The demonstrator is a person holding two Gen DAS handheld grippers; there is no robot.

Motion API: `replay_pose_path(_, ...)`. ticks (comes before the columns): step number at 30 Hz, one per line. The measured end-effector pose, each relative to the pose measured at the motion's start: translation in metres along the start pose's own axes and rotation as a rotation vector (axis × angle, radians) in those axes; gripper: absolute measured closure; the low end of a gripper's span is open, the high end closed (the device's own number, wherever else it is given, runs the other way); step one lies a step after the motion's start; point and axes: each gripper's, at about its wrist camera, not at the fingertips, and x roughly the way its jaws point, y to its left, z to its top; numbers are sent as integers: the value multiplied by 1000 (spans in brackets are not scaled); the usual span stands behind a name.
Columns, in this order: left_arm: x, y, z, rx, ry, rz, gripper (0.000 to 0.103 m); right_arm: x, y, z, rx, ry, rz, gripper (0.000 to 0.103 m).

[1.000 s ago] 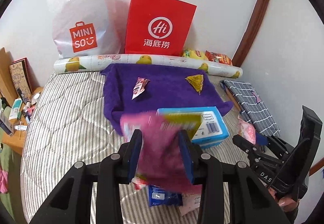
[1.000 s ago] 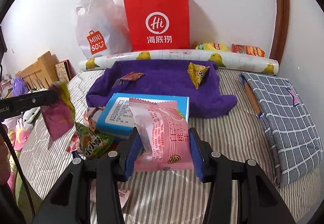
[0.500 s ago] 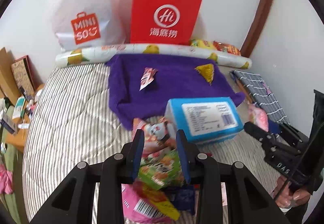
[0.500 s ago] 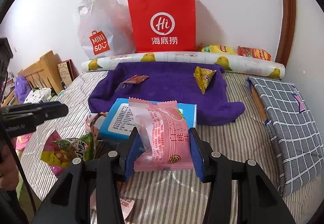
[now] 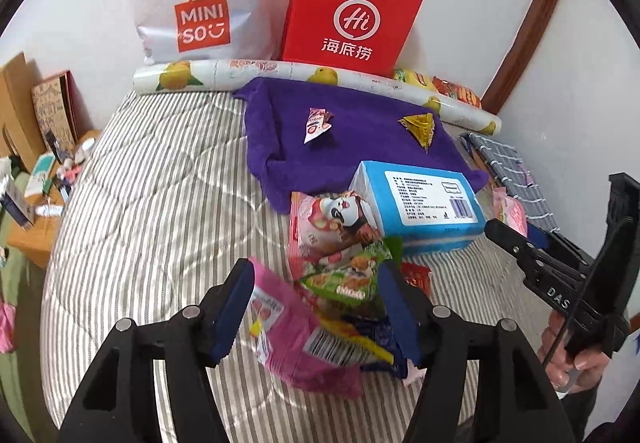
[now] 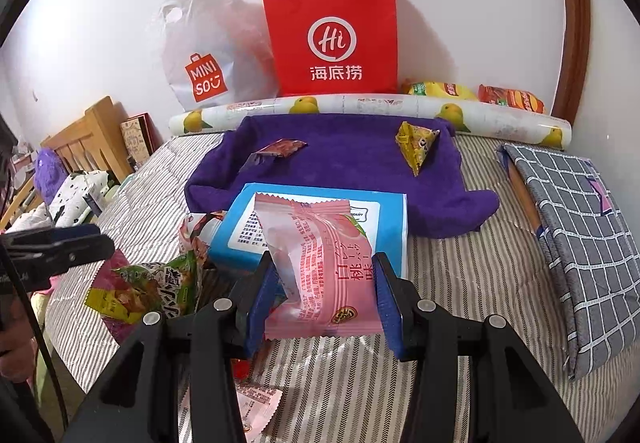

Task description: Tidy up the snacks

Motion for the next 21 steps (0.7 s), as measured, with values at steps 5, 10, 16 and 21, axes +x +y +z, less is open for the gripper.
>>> replay_pose_path(5, -8, 7, -9, -10, -1, -18, 39, -3, 5, 0, -2, -5, 1, 56)
replay_pose_path(10, -10, 11, -20, -7, 14, -23, 39, -8, 13, 2, -19, -19, -2, 56)
replay_pose_path(16, -16, 16, -33, -1, 11, -56, 39, -12, 23, 3, -40, -28, -13, 56)
replay_pose_path(21, -24, 17, -44, 22, 5, -75, 39, -12, 30, 0, -40, -24, -16, 56)
